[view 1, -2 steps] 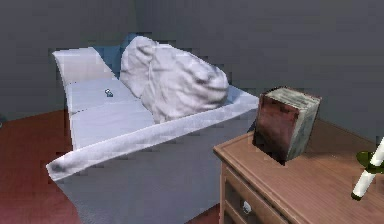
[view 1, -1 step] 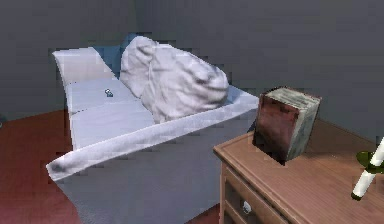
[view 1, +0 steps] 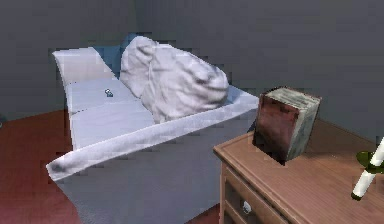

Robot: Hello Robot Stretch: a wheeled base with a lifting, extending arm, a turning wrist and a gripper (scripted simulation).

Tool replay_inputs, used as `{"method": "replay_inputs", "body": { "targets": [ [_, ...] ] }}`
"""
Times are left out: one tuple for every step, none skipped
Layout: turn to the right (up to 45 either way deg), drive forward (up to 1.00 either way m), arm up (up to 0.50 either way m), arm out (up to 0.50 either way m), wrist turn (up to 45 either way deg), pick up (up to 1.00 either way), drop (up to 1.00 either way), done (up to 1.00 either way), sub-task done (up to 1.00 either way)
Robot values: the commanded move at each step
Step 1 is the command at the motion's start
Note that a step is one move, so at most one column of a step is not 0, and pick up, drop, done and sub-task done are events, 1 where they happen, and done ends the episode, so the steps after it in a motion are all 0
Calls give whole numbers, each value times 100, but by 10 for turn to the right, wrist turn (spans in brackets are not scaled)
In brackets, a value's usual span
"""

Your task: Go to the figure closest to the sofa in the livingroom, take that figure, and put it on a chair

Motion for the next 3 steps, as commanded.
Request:
{"method": "replay_inputs", "body": {
  "targets": [
    [0, 0, 0, 0, 450, 0, 0, 0, 0],
    [0, 0, 0, 0, 450, 0, 0, 0, 0],
    [0, 0, 0, 0, 150, 0, 0, 0, 0]
  ]
}}
